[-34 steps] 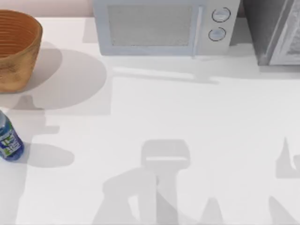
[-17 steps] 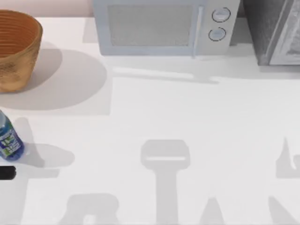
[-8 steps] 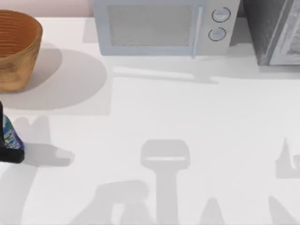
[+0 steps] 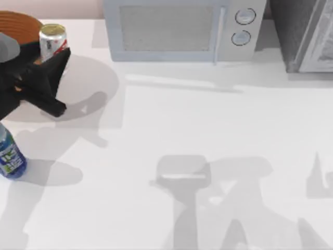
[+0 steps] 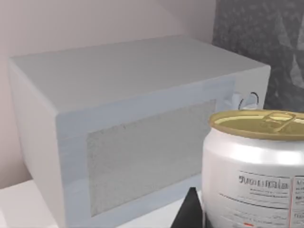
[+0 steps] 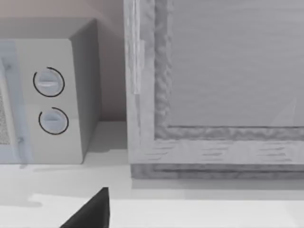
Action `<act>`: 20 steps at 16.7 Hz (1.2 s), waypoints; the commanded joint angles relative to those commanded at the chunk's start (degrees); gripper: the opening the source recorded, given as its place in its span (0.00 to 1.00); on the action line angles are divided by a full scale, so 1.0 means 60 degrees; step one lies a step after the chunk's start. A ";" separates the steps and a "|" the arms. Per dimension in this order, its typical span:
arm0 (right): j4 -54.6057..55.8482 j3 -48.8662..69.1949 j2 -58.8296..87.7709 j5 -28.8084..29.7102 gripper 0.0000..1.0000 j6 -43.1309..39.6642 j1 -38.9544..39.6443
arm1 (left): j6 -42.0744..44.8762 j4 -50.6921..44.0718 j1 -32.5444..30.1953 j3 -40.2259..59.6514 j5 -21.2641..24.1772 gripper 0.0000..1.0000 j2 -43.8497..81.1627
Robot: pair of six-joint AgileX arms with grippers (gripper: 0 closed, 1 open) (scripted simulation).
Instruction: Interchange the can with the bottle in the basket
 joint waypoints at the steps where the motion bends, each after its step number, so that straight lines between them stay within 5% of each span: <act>1: 0.0000 0.0000 0.0000 0.0000 1.00 0.0000 0.0000 | 0.0017 0.0477 -0.0142 0.0467 0.0474 0.00 0.0913; 12: 0.0000 0.0000 0.0000 0.0000 1.00 0.0000 0.0000 | 0.0096 0.5427 -0.1545 0.5284 0.5373 0.00 1.0406; 20: 0.0000 0.0000 0.0000 0.0000 1.00 0.0000 0.0000 | 0.0105 0.7456 -0.2080 0.7241 0.7371 0.00 1.4242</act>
